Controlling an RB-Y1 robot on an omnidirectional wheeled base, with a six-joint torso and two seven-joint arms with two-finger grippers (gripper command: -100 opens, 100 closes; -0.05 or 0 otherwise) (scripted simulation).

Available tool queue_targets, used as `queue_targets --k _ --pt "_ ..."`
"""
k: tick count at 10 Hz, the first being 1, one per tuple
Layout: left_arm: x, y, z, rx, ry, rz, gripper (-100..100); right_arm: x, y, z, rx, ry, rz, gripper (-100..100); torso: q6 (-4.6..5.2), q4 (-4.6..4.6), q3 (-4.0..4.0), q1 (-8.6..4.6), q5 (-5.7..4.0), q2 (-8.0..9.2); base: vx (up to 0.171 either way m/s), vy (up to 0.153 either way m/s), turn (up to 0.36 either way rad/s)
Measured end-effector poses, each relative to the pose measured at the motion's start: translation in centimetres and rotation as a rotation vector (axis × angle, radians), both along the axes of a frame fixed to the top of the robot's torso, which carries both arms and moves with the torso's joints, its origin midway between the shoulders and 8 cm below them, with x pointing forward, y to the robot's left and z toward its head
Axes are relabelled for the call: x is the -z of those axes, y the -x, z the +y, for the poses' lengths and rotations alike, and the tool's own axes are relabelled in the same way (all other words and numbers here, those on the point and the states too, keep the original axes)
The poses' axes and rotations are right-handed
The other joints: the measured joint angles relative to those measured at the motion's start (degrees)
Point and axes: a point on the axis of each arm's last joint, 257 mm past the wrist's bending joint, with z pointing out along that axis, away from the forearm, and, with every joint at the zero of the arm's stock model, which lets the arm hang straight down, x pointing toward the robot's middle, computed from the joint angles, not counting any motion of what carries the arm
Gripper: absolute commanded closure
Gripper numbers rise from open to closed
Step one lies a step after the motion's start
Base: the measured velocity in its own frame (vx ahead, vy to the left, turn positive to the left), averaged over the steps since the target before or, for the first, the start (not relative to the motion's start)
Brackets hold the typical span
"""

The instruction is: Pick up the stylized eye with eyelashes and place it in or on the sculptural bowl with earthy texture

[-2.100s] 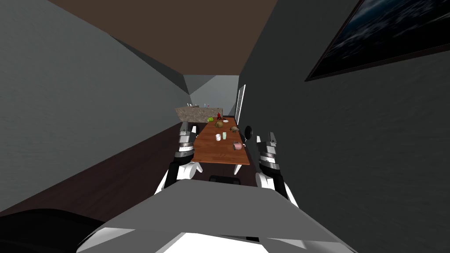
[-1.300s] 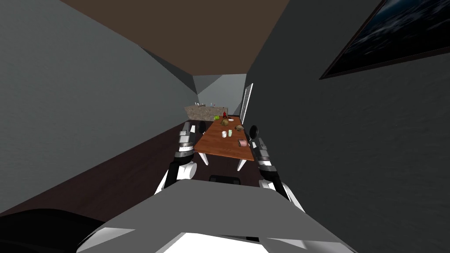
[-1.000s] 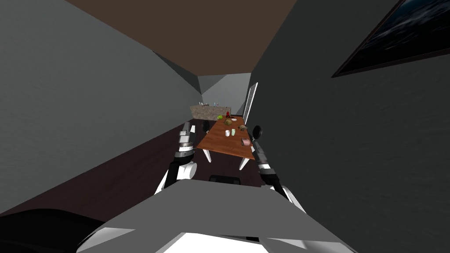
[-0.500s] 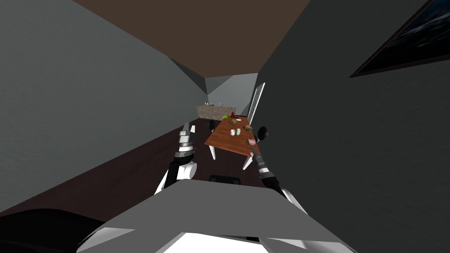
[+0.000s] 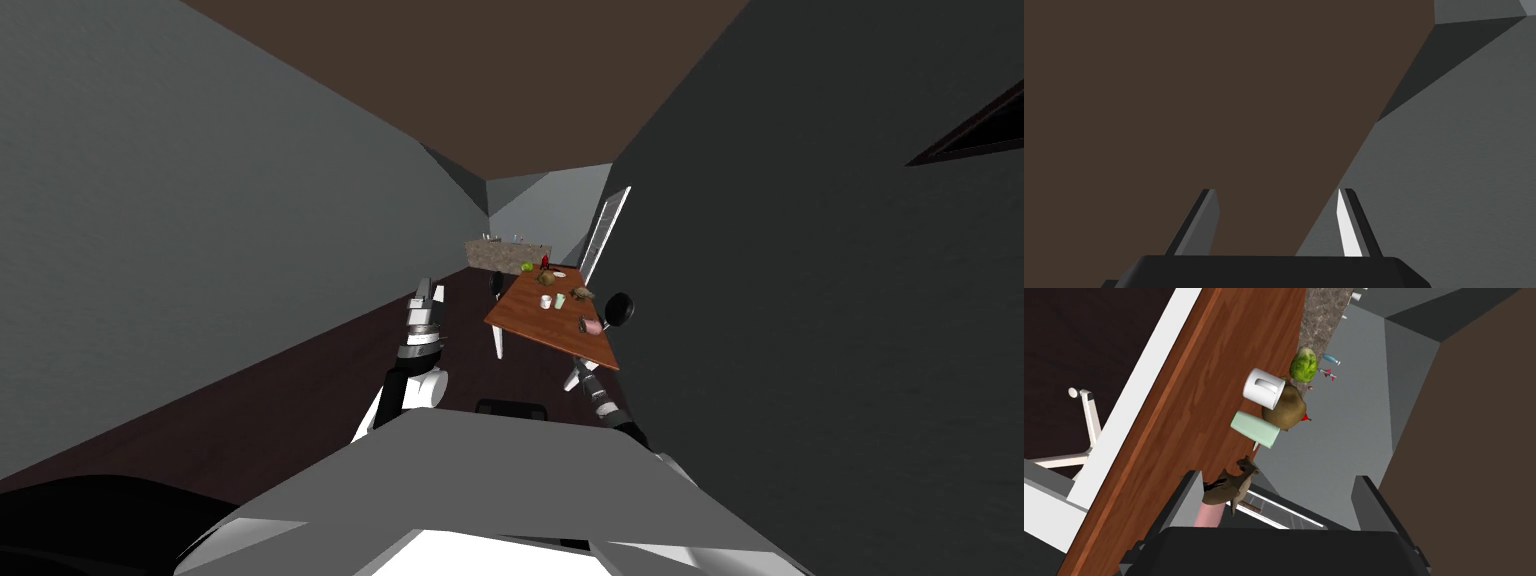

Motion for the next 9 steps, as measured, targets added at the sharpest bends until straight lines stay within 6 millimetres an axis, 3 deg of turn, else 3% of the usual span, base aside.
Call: queue_targets --k 4,8,9 --pt "0.0 0.0 0.0 0.000 0.000 0.000 0 5.8 3.0 -3.6 -0.014 0.111 0.146 -100 0.01 -0.03 -0.07 -0.17 -0.04 -0.12 -0.005 0.078 0.165" --pt "0.0 0.0 0.0 0.000 0.000 0.000 0 9.5 5.8 -7.7 -0.024 0.220 0.270 -100 0.01 -0.05 -0.13 -0.19 -0.04 -0.24 0.027 0.079 0.215" --pt "0.0 0.0 0.0 0.000 0.000 0.000 0 10.8 7.5 -8.8 -0.031 0.265 0.316 -100 0.01 -0.07 -0.18 -0.12 -0.01 -0.32 0.056 0.062 0.108"
